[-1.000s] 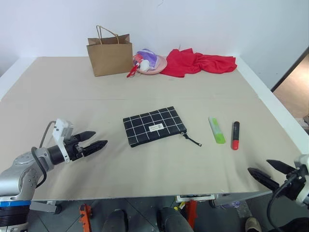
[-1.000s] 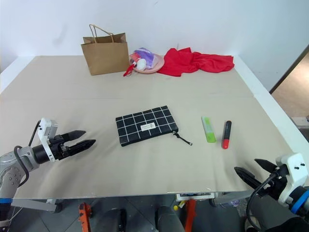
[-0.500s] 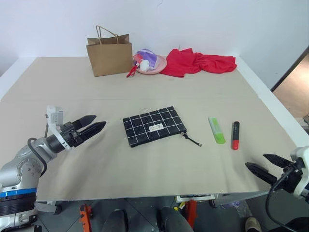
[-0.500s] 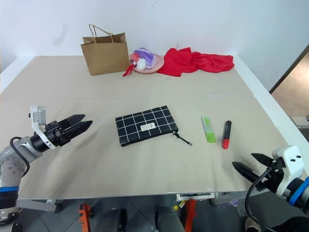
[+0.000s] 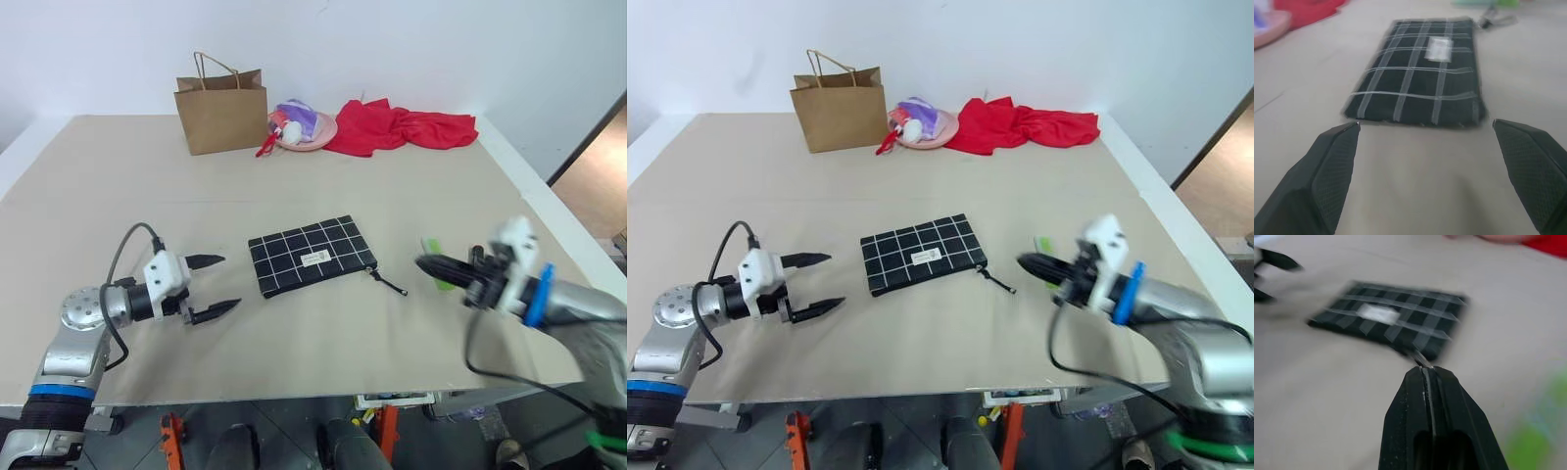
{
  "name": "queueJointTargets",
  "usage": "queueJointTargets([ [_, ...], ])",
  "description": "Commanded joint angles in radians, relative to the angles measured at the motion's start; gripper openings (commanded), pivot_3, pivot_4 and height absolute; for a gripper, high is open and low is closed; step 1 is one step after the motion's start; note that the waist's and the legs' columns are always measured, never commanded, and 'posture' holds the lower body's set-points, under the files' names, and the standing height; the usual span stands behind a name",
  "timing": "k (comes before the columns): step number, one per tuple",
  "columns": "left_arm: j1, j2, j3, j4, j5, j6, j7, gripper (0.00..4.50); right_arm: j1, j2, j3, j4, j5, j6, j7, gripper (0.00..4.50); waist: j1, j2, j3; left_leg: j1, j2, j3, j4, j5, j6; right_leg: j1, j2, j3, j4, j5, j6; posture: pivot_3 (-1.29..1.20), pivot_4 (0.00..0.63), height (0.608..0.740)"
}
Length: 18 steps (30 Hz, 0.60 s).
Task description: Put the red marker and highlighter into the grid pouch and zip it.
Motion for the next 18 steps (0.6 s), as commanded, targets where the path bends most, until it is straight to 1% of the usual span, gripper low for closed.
queueJointTargets([
  [1,-0.065,0.053,-0.096,0.119,0.218,-0.320,-0.010,4.50,-0.312,0.118,0.298,0.147,-0.195,-0.066,-0.074,0.08,0.001,0.000,0.000,0.000,0.001,0.000,0.000,0.000,0.000,0.000,0.000,0.000,0.000,0.000,0.000,0.00,0.150,0.740],
  [4,-0.103,0.046,-0.121,0.190,0.273,-0.437,0.017,4.50,-0.394,0.173,0.417,0.221,-0.287,-0.114,-0.081,0.08,0.006,0.000,0.000,-0.002,0.000,0.000,-0.001,0.000,0.000,-0.001,0.000,-0.001,0.000,-0.001,0.001,0.00,0.150,0.740],
  [6,-0.123,0.037,-0.135,0.228,0.300,-0.498,0.039,4.50,-0.419,0.189,0.478,0.283,-0.352,-0.155,-0.081,0.08,0.006,0.000,0.000,-0.004,0.000,-0.001,0.000,-0.002,0.002,-0.002,-0.001,-0.001,0.000,0.000,-0.001,0.00,0.150,0.740],
  [8,-0.140,0.017,-0.151,0.249,0.315,-0.541,0.062,4.50,-0.459,0.203,0.524,0.404,-0.445,-0.225,-0.119,0.08,0.009,0.000,0.000,-0.007,-0.001,-0.001,0.001,-0.002,0.003,-0.004,-0.002,-0.002,0.000,0.001,-0.003,0.00,0.150,0.740],
  [10,-0.143,0.001,-0.169,0.254,0.315,-0.568,0.068,4.50,-0.491,0.192,0.574,0.494,-0.530,-0.276,-0.132,0.08,0.010,0.000,0.000,-0.009,-0.002,-0.001,0.005,-0.004,0.006,-0.004,-0.002,-0.002,0.000,0.001,-0.002,0.00,0.150,0.740],
  [12,-0.143,-0.008,-0.179,0.255,0.307,-0.578,0.069,4.50,-0.504,0.184,0.595,0.537,-0.568,-0.307,-0.122,0.08,0.009,0.000,-0.001,-0.010,-0.002,-0.001,0.006,-0.004,0.006,-0.005,-0.003,-0.002,0.000,0.002,-0.002,0.00,0.150,0.740],
  [18,-0.157,-0.024,-0.216,0.258,0.306,-0.601,0.075,4.50,-0.520,0.191,0.581,0.578,-0.594,-0.350,-0.089,0.08,0.012,0.001,-0.001,-0.008,-0.002,-0.001,0.008,-0.004,0.006,-0.003,-0.003,-0.002,0.000,0.003,-0.002,0.00,0.150,0.740],
])
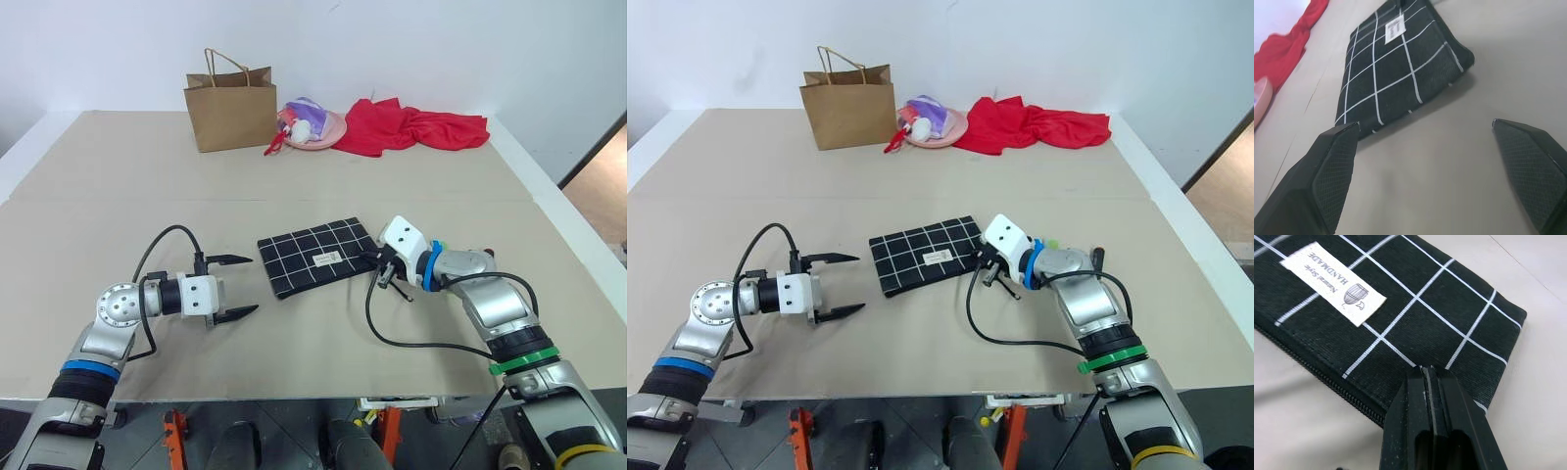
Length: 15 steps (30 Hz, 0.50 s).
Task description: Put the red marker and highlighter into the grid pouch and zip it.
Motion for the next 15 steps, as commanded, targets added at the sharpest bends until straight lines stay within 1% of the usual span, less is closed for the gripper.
queueJointTargets([
  [1,-0.017,-0.011,-0.030,0.007,0.008,-0.028,0.007,4.50,-0.002,-0.008,-0.008,0.007,-0.024,-0.010,0.020,0.08,0.000,0.000,0.000,0.000,0.000,0.000,0.000,0.000,0.000,0.000,0.000,0.000,0.000,0.000,0.000,0.00,0.150,0.740],
  [6,-0.066,-0.034,-0.063,0.076,0.106,-0.098,0.090,4.50,0.015,0.005,-0.003,-0.004,-0.040,-0.019,0.023,0.08,0.003,0.001,-0.001,0.001,0.000,0.000,0.000,0.000,0.000,0.001,0.000,0.000,0.000,0.000,0.000,0.00,0.150,0.740],
  [9,-0.108,-0.072,-0.092,0.141,0.174,-0.143,0.168,4.50,0.015,0.012,-0.014,-0.007,-0.040,-0.016,0.027,0.08,0.007,0.001,-0.001,0.003,0.000,0.000,0.000,0.000,0.000,0.003,0.000,0.000,0.000,0.000,0.000,0.00,0.150,0.740],
  [15,-0.149,-0.111,-0.130,0.217,0.216,-0.189,0.242,4.50,0.020,0.016,-0.023,-0.014,-0.045,-0.010,0.034,0.08,0.010,0.003,-0.003,0.005,0.000,0.001,0.000,0.000,0.000,0.004,0.001,0.001,0.001,0.001,0.001,0.00,0.150,0.740],
])
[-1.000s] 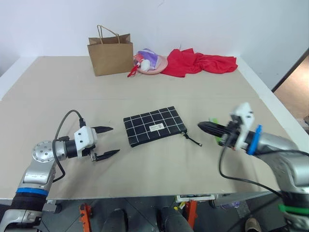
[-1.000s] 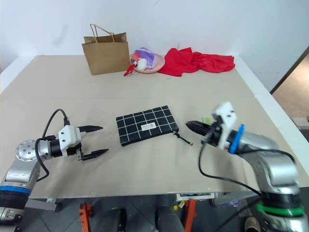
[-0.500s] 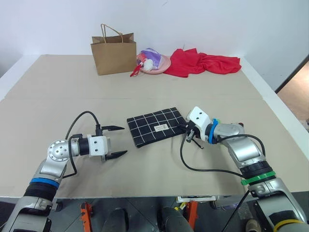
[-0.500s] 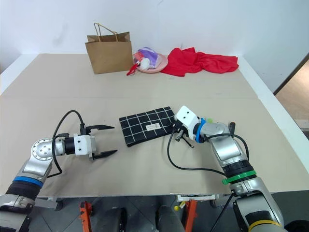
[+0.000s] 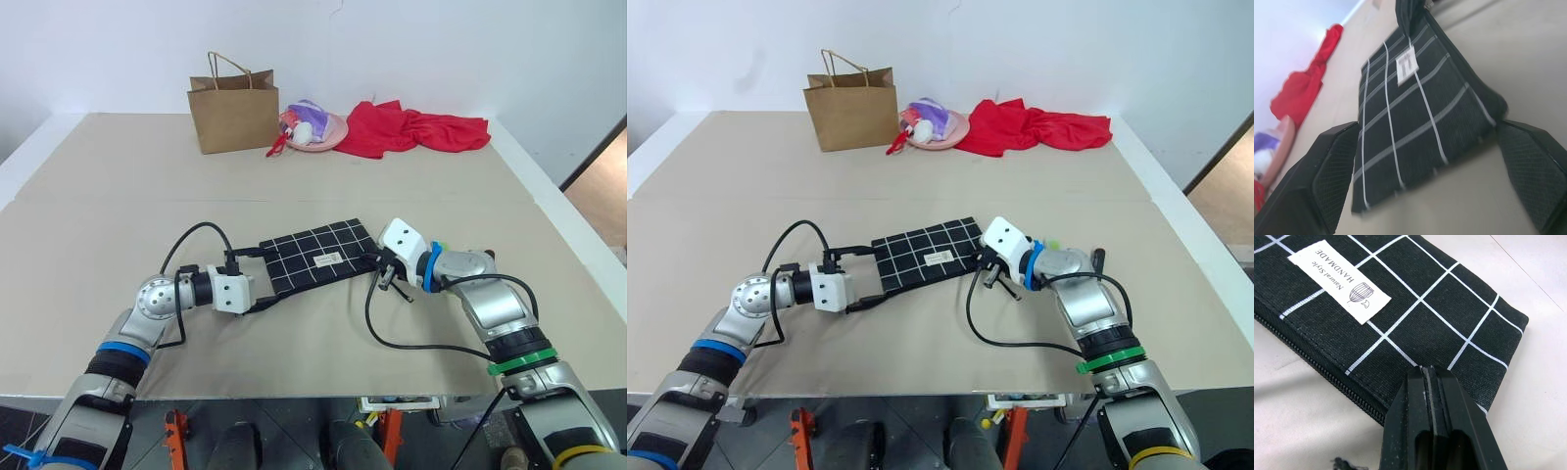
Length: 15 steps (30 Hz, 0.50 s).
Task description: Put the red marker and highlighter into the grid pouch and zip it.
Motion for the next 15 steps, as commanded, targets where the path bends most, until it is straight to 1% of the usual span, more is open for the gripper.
queueJointTargets([
  [1,-0.013,-0.013,-0.031,0.051,0.038,-0.019,0.036,4.50,0.014,0.003,-0.010,-0.019,-0.004,0.007,0.017,0.08,0.000,0.001,-0.001,0.000,0.000,0.000,0.000,0.000,0.000,0.000,0.000,0.000,0.000,0.000,0.000,0.00,0.150,0.740],
  [5,-0.035,-0.022,-0.050,0.089,0.056,-0.039,0.062,4.50,0.022,0.006,-0.009,-0.027,-0.006,0.011,0.020,0.08,0.002,0.002,-0.002,0.001,0.000,0.000,0.000,0.000,0.000,0.001,0.000,0.000,0.000,0.000,0.000,0.00,0.150,0.740],
  [9,-0.068,-0.038,-0.073,0.130,0.080,-0.065,0.087,4.50,0.021,0.011,-0.005,-0.023,-0.010,0.011,0.023,0.08,0.002,0.002,-0.002,0.002,0.000,0.000,0.000,0.000,0.000,0.002,0.000,0.000,0.000,-0.002,0.004,0.00,0.150,0.740],
  [13,-0.094,-0.055,-0.097,0.162,0.083,-0.080,0.084,4.50,0.017,0.015,-0.001,-0.025,-0.010,0.012,0.031,0.08,0.002,0.002,-0.003,0.003,0.000,0.000,0.000,0.001,0.001,0.002,0.000,0.000,0.000,-0.002,0.004,0.00,0.150,0.740],
  [15,-0.101,-0.058,-0.102,0.175,0.078,-0.086,0.079,4.00,0.016,0.016,-0.002,-0.025,-0.012,0.012,0.031,0.00,0.002,0.002,-0.003,0.003,0.000,0.000,0.000,0.001,0.001,0.002,0.000,0.000,0.000,-0.002,0.005,0.00,0.150,0.740],
])
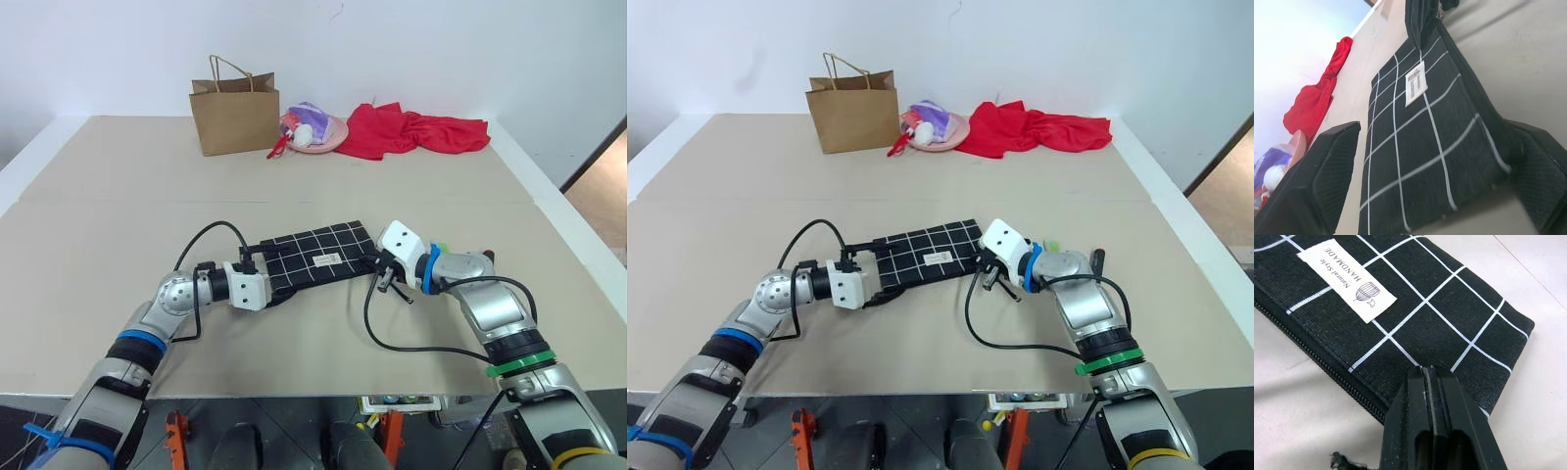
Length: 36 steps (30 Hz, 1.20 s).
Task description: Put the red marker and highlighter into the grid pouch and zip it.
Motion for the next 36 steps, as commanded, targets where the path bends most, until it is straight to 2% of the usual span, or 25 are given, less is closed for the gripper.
queueJointTargets([
  [1,-0.017,-0.009,-0.040,0.045,0.016,-0.011,-0.017,3.74,0.006,0.007,0.003,-0.016,-0.006,0.005,0.022,0.00,0.000,0.000,0.000,0.000,0.000,0.000,0.000,0.000,0.000,0.000,0.000,0.000,0.000,0.000,0.000,0.00,0.150,0.740],
  [6,-0.024,0.001,-0.044,0.060,-0.005,-0.021,-0.034,1.84,0.012,0.005,-0.002,-0.020,-0.007,0.006,0.023,0.00,0.000,0.000,-0.001,0.000,0.000,0.000,-0.001,0.000,0.000,0.000,0.001,0.000,0.000,0.000,0.000,0.00,0.150,0.740],
  [9,-0.024,0.009,-0.043,0.063,-0.019,-0.022,-0.046,0.95,0.015,0.005,-0.003,-0.021,-0.007,0.008,0.024,0.00,0.000,0.002,-0.001,0.000,0.000,0.000,-0.001,0.000,0.000,0.000,0.001,0.000,0.000,0.000,0.000,0.00,0.150,0.740],
  [10,-0.024,0.010,-0.044,0.060,-0.024,-0.021,-0.048,0.50,0.016,0.005,-0.003,-0.023,-0.006,0.009,0.026,0.00,0.000,0.002,-0.002,0.000,0.000,0.000,-0.001,0.000,0.000,0.000,0.001,0.001,0.000,0.000,0.000,0.00,0.150,0.740],
  [12,-0.017,0.014,-0.042,0.045,-0.040,-0.014,-0.059,0.13,0.017,0.006,-0.004,-0.025,-0.003,0.011,0.031,0.00,-0.001,0.003,-0.003,0.000,0.000,0.000,-0.001,0.000,0.000,0.000,0.001,0.001,0.000,-0.001,0.000,0.00,0.150,0.740],
  [14,-0.007,0.015,-0.036,0.029,-0.068,0.003,-0.074,0.13,0.015,0.013,-0.011,-0.021,-0.001,0.023,0.019,0.00,-0.001,0.003,-0.003,0.000,0.000,0.001,-0.001,-0.001,0.001,-0.001,0.001,0.001,0.000,-0.001,0.000,0.00,0.150,0.740],
  [17,0.020,0.024,-0.019,-0.005,-0.136,0.074,-0.122,0.00,-0.012,0.043,-0.064,-0.007,0.044,0.076,-0.004,0.97,-0.006,0.003,-0.003,0.000,0.000,0.001,-0.001,-0.002,0.004,-0.001,0.001,0.001,0.000,-0.001,-0.001,0.00,0.150,0.740],
  [18,0.029,0.032,-0.014,-0.015,-0.154,0.087,-0.137,0.00,-0.018,0.052,-0.088,-0.015,0.076,0.104,0.006,1.58,-0.007,0.003,-0.003,0.000,0.001,0.001,-0.001,-0.002,0.004,-0.001,0.001,0.001,0.000,-0.001,-0.002,0.00,0.150,0.740],
  [19,0.039,0.039,-0.009,-0.023,-0.171,0.098,-0.152,0.00,-0.026,0.060,-0.115,-0.026,0.108,0.128,0.012,1.69,-0.010,0.003,-0.003,0.000,0.001,0.001,-0.001,-0.002,0.004,-0.001,0.001,0.001,0.000,-0.001,-0.002,0.00,0.150,0.740],
  [20,0.047,0.045,-0.003,-0.031,-0.185,0.107,-0.164,0.00,-0.033,0.066,-0.139,-0.035,0.136,0.150,0.017,2.35,-0.010,0.003,-0.003,0.000,0.001,0.001,-0.002,-0.003,0.004,-0.001,0.001,0.001,0.000,-0.001,-0.003,0.00,0.150,0.740],
  [25,0.073,0.053,0.028,-0.057,-0.237,0.167,-0.190,0.00,-0.059,0.074,-0.229,-0.075,0.232,0.201,0.022,4.42,-0.015,0.003,-0.003,0.000,0.001,0.000,-0.002,-0.003,0.004,-0.002,0.001,0.001,0.000,0.000,-0.006,0.00,0.150,0.740],
  [27,0.081,0.046,0.042,-0.067,-0.262,0.208,-0.200,0.00,-0.103,0.092,-0.316,-0.083,0.311,0.253,-0.019,4.47,-0.020,0.004,-0.002,-0.001,0.001,0.000,-0.002,-0.003,0.004,-0.002,0.001,0.001,0.000,-0.001,-0.004,0.00,0.150,0.740],
  [31,0.100,0.030,0.086,-0.149,-0.350,0.365,-0.214,0.00,-0.115,0.039,-0.448,-0.201,0.493,0.379,0.031,4.47,-0.021,0.005,-0.002,-0.001,0.001,0.000,-0.002,-0.003,0.004,-0.003,0.001,0.001,0.001,-0.002,-0.003,0.00,0.150,0.740],
  [33,0.103,0.016,0.111,-0.209,-0.401,0.463,-0.205,0.00,-0.082,0.004,-0.442,-0.240,0.495,0.394,0.040,4.47,-0.020,0.004,-0.002,-0.002,0.001,-0.001,-0.002,-0.003,0.005,-0.003,0.001,0.000,0.001,-0.002,-0.003,0.00,0.150,0.740],
  [36,0.102,-0.009,0.140,-0.295,-0.454,0.605,-0.180,0.00,0.000,-0.010,-0.362,-0.257,0.398,0.328,0.002,4.47,-0.019,0.004,-0.002,-0.004,0.001,-0.002,-0.002,-0.003,0.005,-0.003,0.001,-0.001,0.000,-0.003,-0.003,0.00,0.150,0.740],
])
